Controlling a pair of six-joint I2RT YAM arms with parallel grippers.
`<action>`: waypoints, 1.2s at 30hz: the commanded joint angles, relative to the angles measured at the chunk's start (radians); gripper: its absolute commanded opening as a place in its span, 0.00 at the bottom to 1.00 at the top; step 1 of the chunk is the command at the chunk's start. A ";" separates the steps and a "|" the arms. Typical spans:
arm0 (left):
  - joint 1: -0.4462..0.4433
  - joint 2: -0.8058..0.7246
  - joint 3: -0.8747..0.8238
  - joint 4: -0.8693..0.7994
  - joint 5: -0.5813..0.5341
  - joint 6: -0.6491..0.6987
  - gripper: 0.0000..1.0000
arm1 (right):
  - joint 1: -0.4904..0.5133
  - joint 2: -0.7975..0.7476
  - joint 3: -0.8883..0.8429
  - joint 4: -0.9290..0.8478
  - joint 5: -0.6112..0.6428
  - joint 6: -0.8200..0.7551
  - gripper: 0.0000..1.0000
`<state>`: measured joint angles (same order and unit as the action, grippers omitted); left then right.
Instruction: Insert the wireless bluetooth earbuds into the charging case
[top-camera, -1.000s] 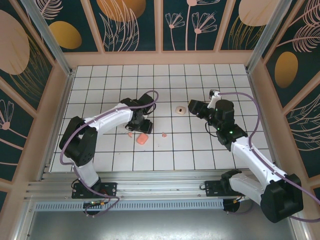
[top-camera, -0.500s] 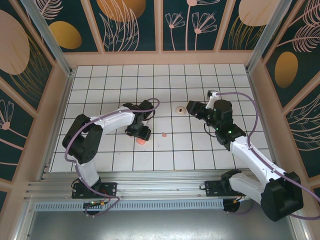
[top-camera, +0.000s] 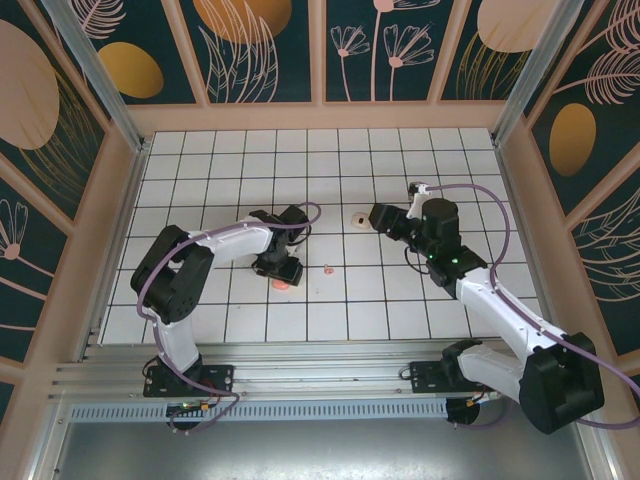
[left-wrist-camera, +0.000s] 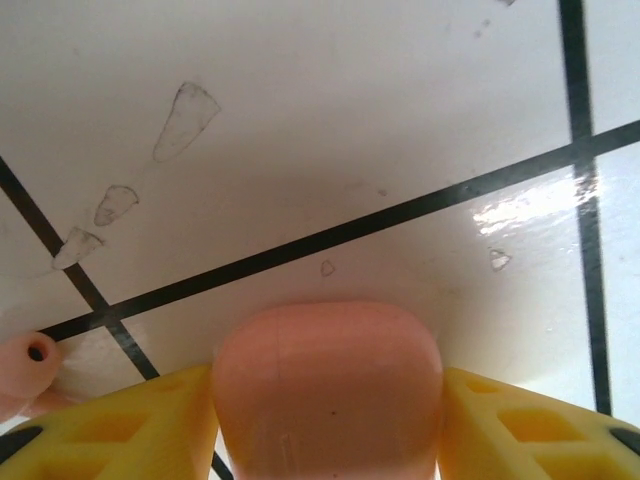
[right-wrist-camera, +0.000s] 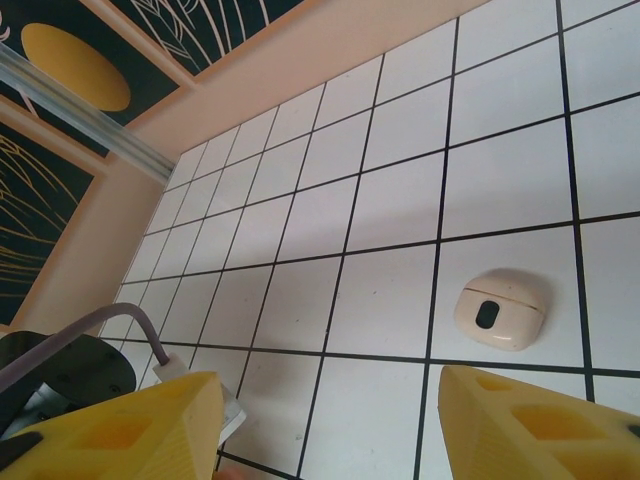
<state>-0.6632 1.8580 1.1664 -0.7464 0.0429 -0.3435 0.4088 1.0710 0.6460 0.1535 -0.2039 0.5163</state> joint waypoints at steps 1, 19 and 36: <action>0.001 0.003 -0.020 0.004 0.008 0.007 0.56 | 0.011 0.002 0.035 0.049 -0.008 0.017 0.59; 0.001 -0.238 -0.078 0.119 -0.059 0.177 0.34 | 0.016 0.074 0.071 0.051 -0.078 -0.001 0.59; 0.001 -0.467 -0.267 0.486 0.324 0.752 0.29 | 0.013 0.236 0.278 -0.259 -0.585 -0.220 0.55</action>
<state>-0.6624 1.4292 0.9211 -0.3523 0.2398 0.2535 0.4187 1.2953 0.8833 0.0013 -0.6468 0.3855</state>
